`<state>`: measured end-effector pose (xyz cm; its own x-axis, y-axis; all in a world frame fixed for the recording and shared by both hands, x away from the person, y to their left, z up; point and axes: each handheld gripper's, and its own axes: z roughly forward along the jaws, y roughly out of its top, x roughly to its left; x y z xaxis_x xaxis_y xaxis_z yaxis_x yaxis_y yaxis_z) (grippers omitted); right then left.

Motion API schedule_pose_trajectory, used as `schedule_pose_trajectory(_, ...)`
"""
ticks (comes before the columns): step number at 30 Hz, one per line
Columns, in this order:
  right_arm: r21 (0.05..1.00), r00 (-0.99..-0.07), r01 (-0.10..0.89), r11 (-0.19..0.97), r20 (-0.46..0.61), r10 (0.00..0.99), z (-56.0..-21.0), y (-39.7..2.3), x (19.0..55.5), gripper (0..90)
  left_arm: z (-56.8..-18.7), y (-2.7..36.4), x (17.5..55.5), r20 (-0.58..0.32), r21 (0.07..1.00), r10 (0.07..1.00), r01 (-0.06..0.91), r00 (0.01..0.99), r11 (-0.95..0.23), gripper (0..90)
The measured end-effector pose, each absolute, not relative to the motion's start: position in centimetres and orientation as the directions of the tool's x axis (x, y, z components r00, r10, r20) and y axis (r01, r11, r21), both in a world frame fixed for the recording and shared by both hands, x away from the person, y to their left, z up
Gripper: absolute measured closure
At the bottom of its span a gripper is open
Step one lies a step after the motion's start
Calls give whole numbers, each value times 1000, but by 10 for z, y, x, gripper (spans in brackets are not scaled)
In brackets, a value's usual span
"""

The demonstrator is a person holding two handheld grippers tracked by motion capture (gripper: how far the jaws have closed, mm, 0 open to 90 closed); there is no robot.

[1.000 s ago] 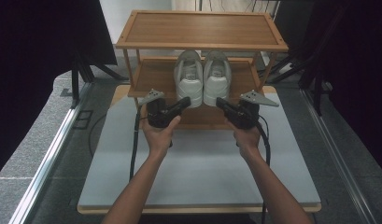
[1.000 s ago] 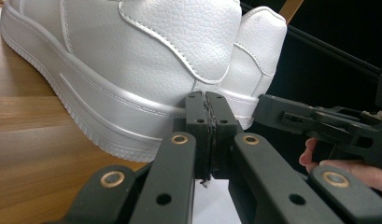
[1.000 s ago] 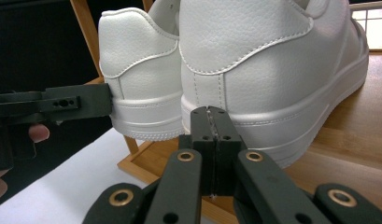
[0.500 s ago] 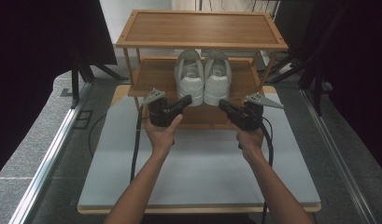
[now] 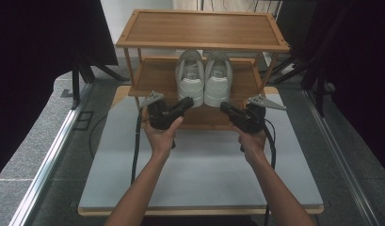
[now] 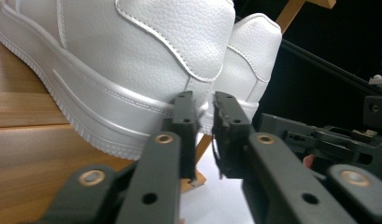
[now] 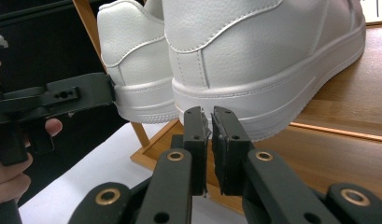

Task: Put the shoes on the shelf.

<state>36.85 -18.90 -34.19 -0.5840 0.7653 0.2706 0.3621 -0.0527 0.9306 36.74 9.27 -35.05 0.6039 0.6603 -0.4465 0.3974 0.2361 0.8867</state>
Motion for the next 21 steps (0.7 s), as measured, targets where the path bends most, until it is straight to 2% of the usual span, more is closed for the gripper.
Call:
schedule_pose_trajectory(5, 932, -583, 357, -64, 276, 764, -340, -191, 365, 821, -352, 107, 362, -467, 879, 628, 404, 623, 253, 704)
schedule_pose_trajectory(10, 939, -592, 336, -68, 266, 761, -340, -193, 360, 768, -358, 121, 354, -457, 883, 622, 406, 635, 234, 637)
schedule_pose_trajectory(12, 946, -595, 316, -80, 263, 759, -346, -195, 355, 687, -361, 125, 351, -458, 882, 627, 409, 630, 234, 580)
schedule_pose_trajectory(21, 952, -613, 290, -96, 262, 745, -366, -210, 340, 544, -379, 143, 330, -454, 877, 649, 435, 610, 205, 450)
